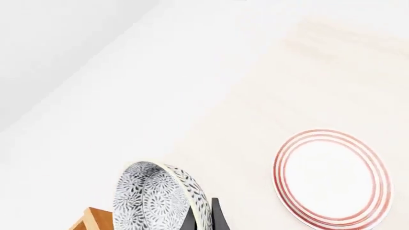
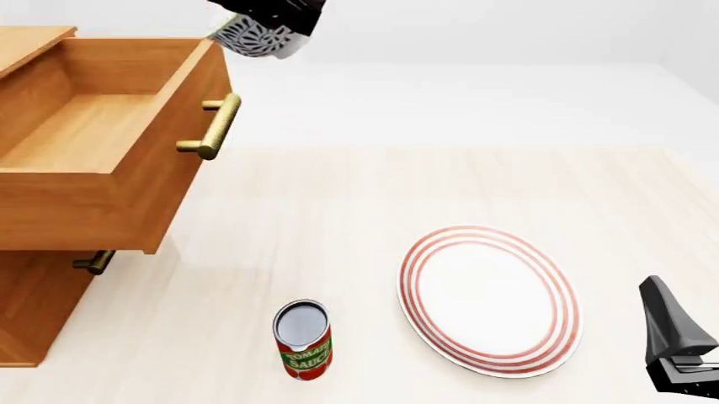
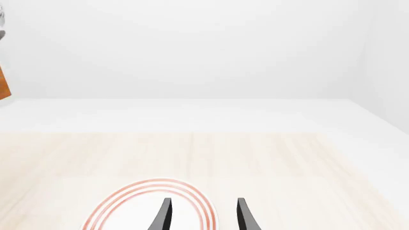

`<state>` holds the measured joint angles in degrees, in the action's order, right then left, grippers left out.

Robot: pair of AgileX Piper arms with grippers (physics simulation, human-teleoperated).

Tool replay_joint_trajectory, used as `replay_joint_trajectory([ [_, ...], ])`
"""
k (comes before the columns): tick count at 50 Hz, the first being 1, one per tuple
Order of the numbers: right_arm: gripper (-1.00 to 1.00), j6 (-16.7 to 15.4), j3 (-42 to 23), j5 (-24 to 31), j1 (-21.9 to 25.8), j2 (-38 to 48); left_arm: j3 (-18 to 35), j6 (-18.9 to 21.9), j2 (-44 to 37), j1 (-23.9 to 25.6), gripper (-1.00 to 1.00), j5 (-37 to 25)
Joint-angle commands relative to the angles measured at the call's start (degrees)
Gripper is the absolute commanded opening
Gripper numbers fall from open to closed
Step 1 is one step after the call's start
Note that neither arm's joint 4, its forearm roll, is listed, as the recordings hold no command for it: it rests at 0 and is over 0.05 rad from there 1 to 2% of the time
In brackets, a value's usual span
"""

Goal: Put the bowl in the top drawer of the cabinet.

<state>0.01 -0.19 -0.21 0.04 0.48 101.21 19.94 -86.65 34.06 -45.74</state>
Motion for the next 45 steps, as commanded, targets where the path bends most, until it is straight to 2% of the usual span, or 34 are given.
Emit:
replay_joint_trajectory([
  [1,1.0,0.0,0.0,0.0,0.0,0.0,6.3,5.9,-0.4,-2.9,-1.0,-4.1],
  [8,1.0,0.0,0.0,0.0,0.0,0.0,8.6,7.5,0.2,-5.9,-1.0,-6.6],
  [21,1.0,0.0,0.0,0.0,0.0,0.0,3.9,9.8,4.3,-12.4,-1.0,-6.3],
  [26,1.0,0.0,0.0,0.0,0.0,0.0,-0.4,12.7,6.1,-16.6,-1.0,-5.2],
  [29,1.0,0.0,0.0,0.0,0.0,0.0,-4.9,16.5,7.8,-19.5,-1.0,-3.0],
  [32,1.0,0.0,0.0,0.0,0.0,0.0,-5.2,15.8,8.0,-20.6,-1.0,-2.9],
  [33,1.0,0.0,0.0,0.0,0.0,0.0,-7.3,17.8,8.9,-21.5,-1.0,-1.9],
  [35,1.0,0.0,0.0,0.0,0.0,0.0,-7.0,17.0,8.9,-22.2,-1.0,-2.1],
  [36,1.0,0.0,0.0,0.0,0.0,0.0,-9.6,19.6,9.9,-23.4,-1.0,-0.7],
  [38,1.0,0.0,0.0,0.0,0.0,0.0,-10.7,19.7,10.3,-24.7,-1.0,-0.6],
  [39,1.0,0.0,0.0,0.0,0.0,0.0,-12.6,21.4,11.0,-25.3,-1.0,0.4],
  [40,1.0,0.0,0.0,0.0,0.0,0.0,-13.3,21.8,11.3,-26.1,-1.0,0.8],
  [41,1.0,0.0,0.0,0.0,0.0,0.0,-12.3,19.9,10.9,-26.1,-1.0,0.2],
  [42,1.0,0.0,0.0,0.0,0.0,0.0,-12.2,19.9,10.9,-26.1,-1.0,0.2],
  [43,1.0,0.0,0.0,0.0,0.0,0.0,-15.0,22.1,11.8,-27.3,-1.0,1.6],
  [45,1.0,0.0,0.0,0.0,0.0,0.0,-14.9,21.5,11.7,-27.6,-1.0,1.6],
])
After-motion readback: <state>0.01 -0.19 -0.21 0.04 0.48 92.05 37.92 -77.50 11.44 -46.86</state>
